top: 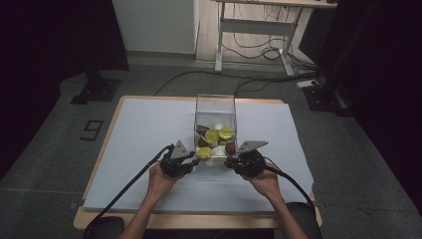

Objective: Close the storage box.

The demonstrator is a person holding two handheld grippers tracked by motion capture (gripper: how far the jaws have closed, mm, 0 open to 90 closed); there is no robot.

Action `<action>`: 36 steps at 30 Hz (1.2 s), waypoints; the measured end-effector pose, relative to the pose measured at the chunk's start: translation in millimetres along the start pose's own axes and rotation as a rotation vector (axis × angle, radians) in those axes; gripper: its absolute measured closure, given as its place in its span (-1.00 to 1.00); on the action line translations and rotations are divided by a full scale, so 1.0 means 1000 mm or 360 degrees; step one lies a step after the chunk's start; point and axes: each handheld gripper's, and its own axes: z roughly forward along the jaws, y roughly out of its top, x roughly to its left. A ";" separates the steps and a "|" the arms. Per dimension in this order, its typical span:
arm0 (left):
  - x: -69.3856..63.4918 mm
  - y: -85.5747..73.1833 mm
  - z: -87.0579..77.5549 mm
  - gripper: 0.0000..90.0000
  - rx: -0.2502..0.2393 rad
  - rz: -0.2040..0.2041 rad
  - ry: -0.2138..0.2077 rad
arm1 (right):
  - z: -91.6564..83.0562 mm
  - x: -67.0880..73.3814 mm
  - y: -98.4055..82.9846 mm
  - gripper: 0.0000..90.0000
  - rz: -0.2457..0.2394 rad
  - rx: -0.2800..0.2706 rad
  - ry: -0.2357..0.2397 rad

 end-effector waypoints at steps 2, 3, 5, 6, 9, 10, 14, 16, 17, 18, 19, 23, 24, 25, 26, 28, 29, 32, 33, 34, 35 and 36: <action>0.001 0.000 0.000 0.40 0.0003 -0.0001 0.0010 | 0.003 0.001 0.002 0.77 -0.0015 0.0009 -0.0015; 0.001 0.000 0.000 0.40 0.0001 -0.0009 0.0009 | 0.003 0.001 0.002 0.77 -0.0018 0.0008 -0.0012; 0.002 -0.001 0.000 0.41 0.0004 -0.0017 0.0004 | 0.004 0.002 0.003 0.77 -0.0030 0.0007 -0.0019; 0.003 -0.001 0.000 0.41 0.0010 -0.0020 0.0001 | 0.004 0.002 0.003 0.77 -0.0035 0.0008 -0.0022; 0.003 -0.004 0.002 0.38 0.0028 -0.0029 -0.0002 | 0.005 0.002 0.004 0.80 -0.0038 -0.0003 -0.0026; 0.003 -0.004 0.002 0.36 0.0034 -0.0035 -0.0006 | 0.005 0.002 0.005 0.80 -0.0038 -0.0001 -0.0022; 0.004 -0.007 0.002 0.30 0.0037 -0.0042 -0.0014 | 0.007 0.002 0.006 0.81 -0.0050 -0.0004 -0.0026; 0.005 -0.008 0.001 0.25 0.0042 -0.0052 -0.0020 | 0.008 0.002 0.007 0.81 -0.0045 -0.0006 -0.0026; 0.005 -0.009 0.000 0.22 0.0048 -0.0055 -0.0019 | 0.009 0.002 0.008 0.81 -0.0049 -0.0004 -0.0031; 0.005 -0.009 0.000 0.20 0.0048 -0.0055 -0.0019 | 0.009 0.002 0.008 0.81 -0.0049 -0.0004 -0.0031; 0.006 -0.009 0.000 0.20 0.0048 -0.0060 -0.0023 | 0.010 0.002 0.009 0.81 -0.0051 -0.0004 -0.0031; 0.008 -0.012 -0.001 0.06 0.0065 -0.0073 -0.0037 | 0.010 0.002 0.009 0.80 -0.0056 0.0001 -0.0035; 0.008 -0.013 -0.001 0.03 0.0065 -0.0081 -0.0041 | 0.011 0.002 0.010 0.80 -0.0054 0.0000 -0.0039; 0.008 -0.014 -0.001 -0.01 0.0070 -0.0083 -0.0043 | 0.011 0.003 0.010 0.80 -0.0055 0.0000 -0.0050; 0.008 -0.014 -0.001 -0.06 0.0076 -0.0080 -0.0046 | 0.011 0.002 0.010 0.80 -0.0058 -0.0001 -0.0055; 0.008 -0.017 -0.001 -0.15 0.0090 -0.0077 -0.0043 | 0.011 0.002 0.011 0.80 -0.0056 0.0001 -0.0065; 0.008 -0.017 -0.001 -0.21 0.0092 -0.0078 -0.0042 | 0.012 0.002 0.011 0.80 -0.0057 0.0001 -0.0078; 0.009 -0.021 -0.001 -0.33 0.0105 -0.0095 -0.0057 | 0.013 0.001 0.012 0.81 -0.0054 -0.0001 -0.0107; 0.009 -0.023 -0.001 -0.41 0.0119 -0.0095 -0.0077 | 0.013 0.000 0.013 0.82 -0.0050 -0.0004 -0.0126; 0.010 -0.024 -0.001 -0.45 0.0128 -0.0099 -0.0091 | 0.013 -0.001 0.013 0.82 -0.0048 -0.0002 -0.0131; 0.010 -0.024 -0.001 -0.49 0.0128 -0.0099 -0.0091 | 0.013 -0.001 0.013 0.82 -0.0048 -0.0002 -0.0131; 0.010 -0.026 0.000 -0.49 0.0152 -0.0097 -0.0104 | 0.013 -0.002 0.014 0.82 -0.0049 0.0000 -0.0133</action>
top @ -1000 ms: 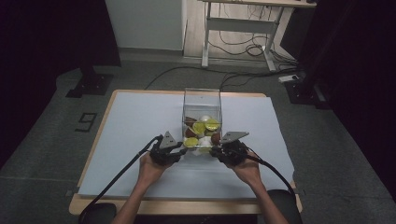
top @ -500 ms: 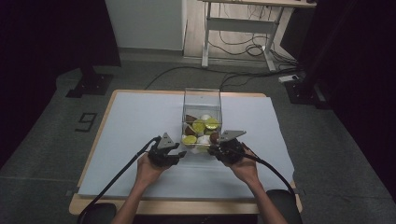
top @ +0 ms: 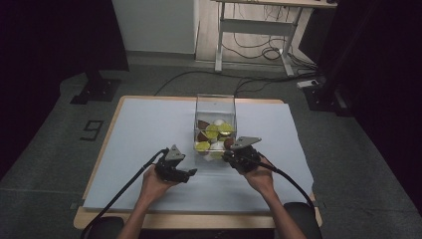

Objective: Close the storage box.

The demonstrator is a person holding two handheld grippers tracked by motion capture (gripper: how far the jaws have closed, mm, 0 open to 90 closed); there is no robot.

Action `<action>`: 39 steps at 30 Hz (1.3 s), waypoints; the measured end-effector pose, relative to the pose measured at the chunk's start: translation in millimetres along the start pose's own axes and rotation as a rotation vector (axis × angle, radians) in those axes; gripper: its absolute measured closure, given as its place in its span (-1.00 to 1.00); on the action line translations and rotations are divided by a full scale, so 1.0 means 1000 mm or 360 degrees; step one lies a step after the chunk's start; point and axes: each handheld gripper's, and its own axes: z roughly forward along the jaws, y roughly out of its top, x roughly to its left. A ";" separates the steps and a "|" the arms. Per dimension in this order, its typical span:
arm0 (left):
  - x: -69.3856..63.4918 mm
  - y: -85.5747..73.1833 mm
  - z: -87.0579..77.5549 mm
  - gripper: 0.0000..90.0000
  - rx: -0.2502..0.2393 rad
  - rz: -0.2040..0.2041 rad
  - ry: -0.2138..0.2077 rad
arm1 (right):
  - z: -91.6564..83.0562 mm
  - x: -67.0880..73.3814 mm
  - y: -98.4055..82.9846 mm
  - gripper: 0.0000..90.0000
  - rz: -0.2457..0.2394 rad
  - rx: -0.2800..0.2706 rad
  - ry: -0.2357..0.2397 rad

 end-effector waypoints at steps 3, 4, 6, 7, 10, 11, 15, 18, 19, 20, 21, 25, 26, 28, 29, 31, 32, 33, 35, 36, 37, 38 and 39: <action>0.000 -0.004 0.002 -0.56 0.0042 0.0007 0.0000 | 0.001 -0.001 0.001 0.81 -0.0002 -0.0001 -0.0018; -0.001 -0.005 0.003 -0.59 0.0060 0.0010 -0.0002 | 0.002 -0.002 0.001 0.81 0.0002 0.0000 -0.0025; 0.000 -0.009 0.005 -0.66 0.0096 0.0010 -0.0007 | 0.003 -0.003 0.002 0.81 0.0003 0.0000 -0.0034; 0.000 -0.009 0.005 -0.68 0.0096 0.0010 -0.0007 | 0.003 -0.003 0.002 0.81 0.0003 0.0000 -0.0034; 0.000 -0.014 0.007 -0.69 0.0120 -0.0003 -0.0008 | 0.005 -0.006 0.004 0.81 0.0005 0.0000 -0.0042; 0.000 -0.014 0.007 -0.70 0.0120 -0.0003 -0.0008 | 0.005 -0.006 0.004 0.81 0.0005 0.0000 -0.0042; 0.003 -0.019 0.009 -0.77 0.0153 -0.0022 -0.0014 | 0.007 -0.009 0.005 0.81 0.0014 -0.0005 -0.0049; 0.007 -0.023 0.011 -0.83 0.0176 -0.0041 -0.0006 | 0.008 -0.010 0.006 0.81 0.0018 -0.0003 -0.0053; 0.008 -0.024 0.011 -0.85 0.0180 -0.0051 -0.0005 | 0.009 -0.011 0.006 0.81 0.0021 -0.0002 -0.0054; 0.009 -0.025 0.012 -0.90 0.0183 -0.0058 -0.0003 | 0.009 -0.012 0.007 0.81 0.0025 -0.0001 -0.0055; 0.010 -0.026 0.012 -0.93 0.0190 -0.0058 0.0001 | 0.009 -0.012 0.007 0.81 0.0021 -0.0001 -0.0056; 0.011 -0.028 0.014 -1.00 0.0227 -0.0049 0.0009 | 0.011 -0.014 0.008 0.81 0.0031 -0.0004 -0.0062; 0.011 -0.029 0.015 -1.00 0.0237 -0.0035 0.0020 | 0.011 -0.014 0.008 0.81 0.0034 -0.0003 -0.0062; 0.010 -0.029 0.015 -1.00 0.0236 -0.0019 0.0035 | 0.012 -0.016 0.008 0.81 0.0033 -0.0003 -0.0068; 0.010 -0.030 0.015 -1.00 0.0234 -0.0016 0.0038 | 0.012 -0.016 0.009 0.81 0.0039 -0.0003 -0.0071; 0.009 -0.030 0.016 -1.00 0.0235 0.0009 0.0051 | 0.013 -0.018 0.009 0.81 0.0040 -0.0005 -0.0072; 0.009 -0.031 0.016 -1.00 0.0237 0.0021 0.0056 | 0.013 -0.019 0.010 0.81 0.0047 -0.0003 -0.0064; 0.009 -0.031 0.016 -1.00 0.0234 0.0023 0.0057 | 0.013 -0.019 0.010 0.81 0.0047 -0.0003 -0.0064; 0.009 -0.031 0.016 -1.00 0.0231 0.0022 0.0054 | 0.014 -0.020 0.010 0.81 0.0049 -0.0004 -0.0061; 0.009 -0.031 0.016 -1.00 0.0231 0.0022 0.0053 | 0.014 -0.020 0.010 0.81 0.0053 -0.0005 -0.0059; 0.009 -0.031 0.016 -1.00 0.0231 0.0023 0.0053 | 0.014 -0.021 0.010 0.80 0.0058 -0.0007 -0.0056; 0.009 -0.031 0.016 -1.00 0.0231 0.0023 0.0053 | 0.014 -0.021 0.010 0.80 0.0059 -0.0007 -0.0055; 0.009 -0.031 0.016 -1.00 0.0231 0.0022 0.0054 | 0.014 -0.021 0.011 0.80 0.0060 -0.0006 -0.0054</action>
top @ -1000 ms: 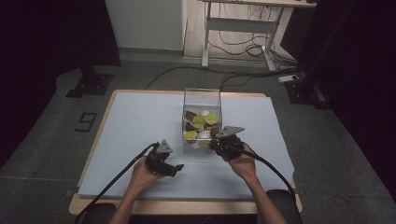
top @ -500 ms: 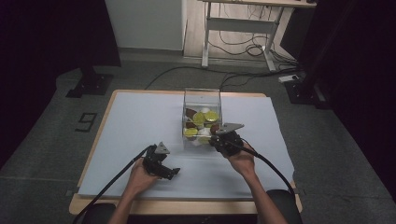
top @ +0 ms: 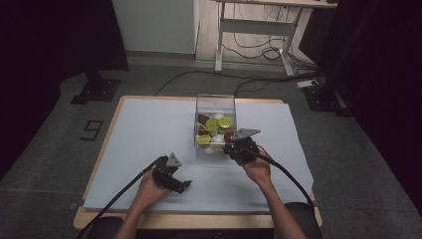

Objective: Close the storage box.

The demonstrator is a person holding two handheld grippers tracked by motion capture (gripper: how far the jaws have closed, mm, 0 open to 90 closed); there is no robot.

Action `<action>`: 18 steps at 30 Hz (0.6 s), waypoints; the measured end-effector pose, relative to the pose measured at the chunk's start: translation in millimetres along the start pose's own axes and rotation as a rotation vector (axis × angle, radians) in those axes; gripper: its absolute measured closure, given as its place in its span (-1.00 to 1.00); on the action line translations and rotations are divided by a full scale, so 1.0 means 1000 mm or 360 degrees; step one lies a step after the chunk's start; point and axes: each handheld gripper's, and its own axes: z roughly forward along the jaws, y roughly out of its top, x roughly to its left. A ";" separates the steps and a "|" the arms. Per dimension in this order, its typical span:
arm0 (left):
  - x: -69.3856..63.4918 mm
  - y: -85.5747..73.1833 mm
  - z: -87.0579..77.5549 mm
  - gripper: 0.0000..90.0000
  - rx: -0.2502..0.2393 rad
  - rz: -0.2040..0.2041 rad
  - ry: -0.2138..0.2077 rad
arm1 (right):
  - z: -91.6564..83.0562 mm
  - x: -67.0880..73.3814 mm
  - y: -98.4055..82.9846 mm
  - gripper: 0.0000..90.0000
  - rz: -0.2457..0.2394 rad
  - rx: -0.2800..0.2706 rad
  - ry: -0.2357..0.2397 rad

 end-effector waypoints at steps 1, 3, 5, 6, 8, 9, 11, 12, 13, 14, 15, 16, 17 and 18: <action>0.000 0.000 0.000 -1.00 0.0000 0.0000 0.0000 | 0.001 -0.001 0.000 0.80 0.0004 -0.0003 0.0001; 0.000 0.000 0.000 -1.00 0.0000 0.0000 0.0000 | 0.001 -0.001 0.001 0.80 0.0007 -0.0003 0.0000; 0.000 0.000 0.000 -1.00 0.0000 0.0000 0.0000 | 0.002 -0.002 0.001 0.80 0.0012 -0.0006 -0.0015; 0.000 0.000 0.000 -1.00 0.0000 0.0001 0.0000 | 0.003 -0.002 0.001 0.80 0.0019 -0.0008 -0.0018; 0.000 0.000 0.000 -1.00 0.0000 0.0001 0.0001 | 0.005 -0.004 0.002 0.81 0.0029 -0.0010 -0.0023; 0.000 0.000 0.000 -1.00 0.0000 0.0001 0.0001 | 0.005 -0.004 0.003 0.80 0.0031 -0.0012 -0.0025; 0.000 0.000 0.000 -1.00 0.0000 0.0001 0.0000 | 0.006 -0.006 0.003 0.81 0.0036 -0.0014 -0.0030; 0.000 0.000 0.000 -1.00 -0.0003 -0.0002 0.0001 | 0.007 -0.006 0.004 0.81 0.0040 -0.0015 -0.0033; 0.000 0.000 0.000 -1.00 -0.0003 -0.0002 0.0001 | 0.008 -0.006 0.004 0.81 0.0044 -0.0015 -0.0038; 0.000 0.000 0.000 -1.00 -0.0004 -0.0003 0.0001 | 0.008 -0.006 0.005 0.81 0.0046 -0.0012 -0.0044; 0.000 0.000 0.000 -1.00 -0.0004 -0.0003 0.0001 | 0.009 -0.007 0.005 0.81 0.0045 -0.0014 -0.0047; 0.000 0.000 0.000 -1.00 -0.0004 -0.0003 0.0001 | 0.009 -0.007 0.006 0.81 0.0048 -0.0012 -0.0054; 0.000 0.000 0.000 -1.00 -0.0004 -0.0003 0.0001 | 0.010 -0.008 0.007 0.81 0.0043 -0.0011 -0.0064; 0.000 0.000 0.000 -1.00 0.0000 0.0001 0.0000 | 0.011 -0.008 0.007 0.81 0.0041 -0.0011 -0.0071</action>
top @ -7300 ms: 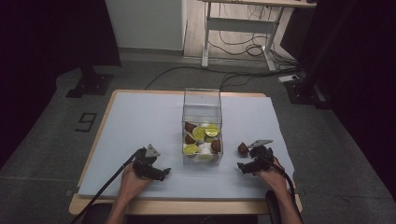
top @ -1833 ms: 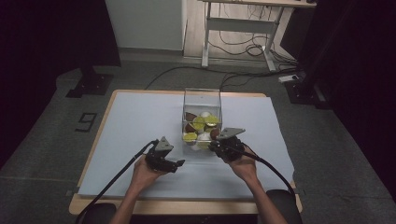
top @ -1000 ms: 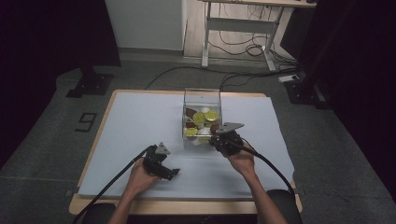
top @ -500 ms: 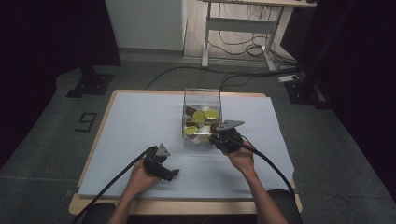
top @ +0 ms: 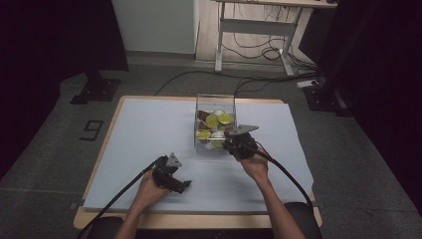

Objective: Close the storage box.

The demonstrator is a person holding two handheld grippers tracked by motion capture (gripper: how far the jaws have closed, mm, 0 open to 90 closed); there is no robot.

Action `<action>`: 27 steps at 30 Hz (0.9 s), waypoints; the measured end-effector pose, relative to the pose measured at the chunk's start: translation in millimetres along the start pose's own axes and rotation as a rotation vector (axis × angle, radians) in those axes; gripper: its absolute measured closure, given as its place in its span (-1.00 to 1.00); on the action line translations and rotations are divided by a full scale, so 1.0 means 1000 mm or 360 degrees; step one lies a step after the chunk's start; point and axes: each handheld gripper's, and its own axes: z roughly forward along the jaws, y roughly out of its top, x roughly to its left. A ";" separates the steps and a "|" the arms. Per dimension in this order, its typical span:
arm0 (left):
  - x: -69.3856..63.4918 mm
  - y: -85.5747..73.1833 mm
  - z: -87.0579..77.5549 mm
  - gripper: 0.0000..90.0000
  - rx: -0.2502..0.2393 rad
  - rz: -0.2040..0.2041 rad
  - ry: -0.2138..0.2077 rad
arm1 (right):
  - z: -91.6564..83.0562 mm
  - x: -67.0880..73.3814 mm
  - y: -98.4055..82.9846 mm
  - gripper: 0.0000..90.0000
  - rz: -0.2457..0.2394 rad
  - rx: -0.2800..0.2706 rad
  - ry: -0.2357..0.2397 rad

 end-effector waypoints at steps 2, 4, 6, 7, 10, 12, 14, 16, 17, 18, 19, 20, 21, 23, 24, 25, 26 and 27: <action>0.000 0.000 0.000 -1.00 0.0000 0.0000 0.0000 | 0.002 -0.001 0.001 0.81 0.0003 -0.0002 -0.0013; 0.000 0.000 0.000 -1.00 0.0000 0.0000 -0.0001 | 0.003 -0.001 0.002 0.81 0.0010 -0.0005 -0.0015; 0.000 0.000 0.000 -1.00 0.0001 -0.0001 -0.0001 | 0.003 -0.002 0.002 0.81 0.0011 -0.0007 -0.0010; 0.000 0.000 0.000 -1.00 0.0001 -0.0001 -0.0001 | 0.003 -0.002 0.002 0.81 0.0011 -0.0006 -0.0010; 0.000 0.000 0.000 -1.00 0.0001 -0.0001 -0.0001 | 0.004 -0.003 0.002 0.79 0.0000 0.0007 0.0000; 0.000 0.000 0.000 -1.00 0.0001 -0.0001 -0.0001 | 0.006 -0.002 0.003 0.75 -0.0019 0.0022 -0.0007; 0.000 0.000 0.000 -1.00 0.0001 -0.0001 -0.0001 | 0.007 0.000 0.004 0.75 -0.0032 0.0031 -0.0021; 0.000 0.000 0.000 -1.00 0.0001 -0.0001 -0.0001 | 0.009 0.000 0.005 0.78 -0.0048 0.0046 -0.0038; 0.000 0.000 0.000 -1.00 0.0001 -0.0001 -0.0001 | 0.011 0.001 0.005 0.78 -0.0053 0.0046 -0.0053; 0.000 0.000 0.000 -1.00 0.0001 -0.0002 -0.0001 | 0.012 0.001 0.005 0.78 -0.0049 0.0045 -0.0059; 0.000 0.000 0.000 -1.00 0.0001 -0.0001 -0.0002 | 0.012 0.001 0.005 0.78 -0.0044 0.0041 -0.0062; 0.000 0.000 0.000 -1.00 0.0001 -0.0002 -0.0001 | 0.013 0.000 0.006 0.79 -0.0042 0.0037 -0.0071; 0.000 0.000 0.000 -1.00 0.0001 -0.0002 -0.0001 | 0.014 0.000 0.006 0.79 -0.0038 0.0035 -0.0083; 0.000 0.000 0.000 -1.00 0.0001 -0.0002 -0.0002 | 0.015 -0.002 0.006 0.79 -0.0020 0.0033 -0.0091; 0.000 0.000 0.000 -1.00 0.0001 -0.0002 -0.0002 | 0.016 -0.002 0.007 0.79 -0.0018 0.0033 -0.0098; 0.000 0.000 0.000 -1.00 0.0000 -0.0003 -0.0002 | 0.017 -0.002 0.008 0.79 -0.0021 0.0031 -0.0106; 0.000 0.000 0.000 -1.00 0.0000 -0.0003 -0.0002 | 0.017 -0.002 0.008 0.79 -0.0020 0.0031 -0.0108; 0.000 0.000 0.000 -1.00 -0.0001 -0.0004 -0.0002 | 0.018 -0.003 0.009 0.79 -0.0019 0.0033 -0.0112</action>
